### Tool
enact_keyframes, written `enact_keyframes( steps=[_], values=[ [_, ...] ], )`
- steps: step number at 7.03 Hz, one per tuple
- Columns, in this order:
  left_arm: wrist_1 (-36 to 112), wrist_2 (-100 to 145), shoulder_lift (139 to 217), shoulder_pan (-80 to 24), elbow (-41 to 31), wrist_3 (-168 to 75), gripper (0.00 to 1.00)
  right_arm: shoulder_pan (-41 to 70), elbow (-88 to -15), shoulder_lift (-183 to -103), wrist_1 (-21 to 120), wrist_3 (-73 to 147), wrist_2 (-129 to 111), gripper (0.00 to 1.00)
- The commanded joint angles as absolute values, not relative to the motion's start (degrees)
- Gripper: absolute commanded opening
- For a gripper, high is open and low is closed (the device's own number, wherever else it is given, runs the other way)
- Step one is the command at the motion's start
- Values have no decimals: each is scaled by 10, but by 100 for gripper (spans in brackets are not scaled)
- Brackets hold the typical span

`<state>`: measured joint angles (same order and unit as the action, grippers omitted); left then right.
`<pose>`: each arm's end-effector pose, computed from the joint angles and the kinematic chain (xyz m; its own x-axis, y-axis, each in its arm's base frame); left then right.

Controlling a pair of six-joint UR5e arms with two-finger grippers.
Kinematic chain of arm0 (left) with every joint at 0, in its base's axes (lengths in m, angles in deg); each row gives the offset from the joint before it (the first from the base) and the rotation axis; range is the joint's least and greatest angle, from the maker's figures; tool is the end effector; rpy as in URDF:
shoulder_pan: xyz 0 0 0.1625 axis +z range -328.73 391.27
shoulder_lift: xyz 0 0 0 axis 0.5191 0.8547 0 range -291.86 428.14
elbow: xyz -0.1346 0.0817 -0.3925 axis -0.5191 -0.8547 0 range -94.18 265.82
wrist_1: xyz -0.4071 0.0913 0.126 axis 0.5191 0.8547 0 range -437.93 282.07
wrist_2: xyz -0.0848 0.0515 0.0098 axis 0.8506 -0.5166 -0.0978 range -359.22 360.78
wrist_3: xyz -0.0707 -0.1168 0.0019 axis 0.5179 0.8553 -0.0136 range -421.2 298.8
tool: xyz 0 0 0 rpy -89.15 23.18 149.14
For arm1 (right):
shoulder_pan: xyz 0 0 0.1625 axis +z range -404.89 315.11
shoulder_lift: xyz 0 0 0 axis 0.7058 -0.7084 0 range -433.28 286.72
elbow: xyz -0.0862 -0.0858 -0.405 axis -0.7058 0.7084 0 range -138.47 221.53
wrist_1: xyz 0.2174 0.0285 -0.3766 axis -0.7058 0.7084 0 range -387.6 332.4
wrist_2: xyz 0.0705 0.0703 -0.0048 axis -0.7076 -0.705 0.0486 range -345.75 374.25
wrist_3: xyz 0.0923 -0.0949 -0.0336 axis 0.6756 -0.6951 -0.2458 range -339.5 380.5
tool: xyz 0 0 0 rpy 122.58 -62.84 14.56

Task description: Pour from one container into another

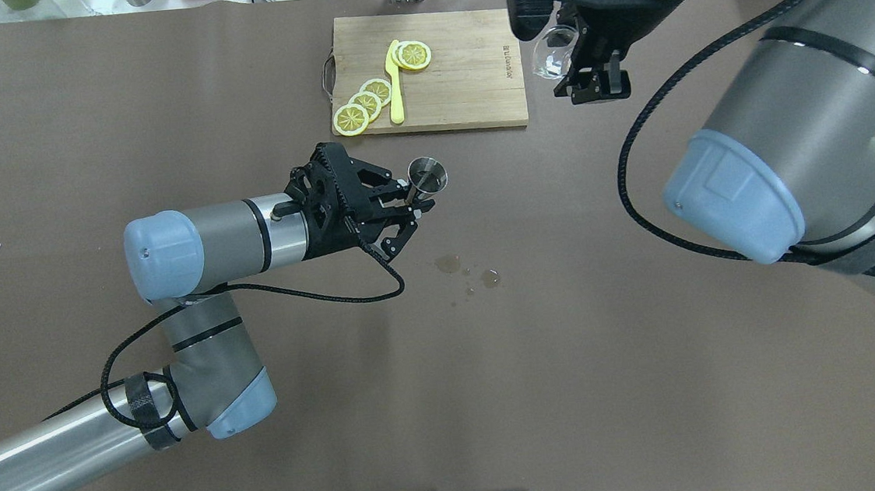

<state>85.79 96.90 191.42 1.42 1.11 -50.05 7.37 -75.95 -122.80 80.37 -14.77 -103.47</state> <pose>0.5576 -0.4570 0.1962 0.3628 0.9166 -0.1682 0.2510 0.0777 0.9649 -0.3041 -0.5067 0.1008 0.1663 -0.9659 -0.1982 0.5997 -0.0605 0.7980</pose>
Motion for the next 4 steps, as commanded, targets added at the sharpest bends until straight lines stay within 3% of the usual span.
enact_keyframes(
  steps=[1,4],
  values=[
    [859,968,1906,-4,12,-499,0,139,-770,-1323,714,-179,-1119,0],
    [883,968,1835,-69,12,-496,0,217,-745,-1419,624,-238,-1224,0]
  ],
)
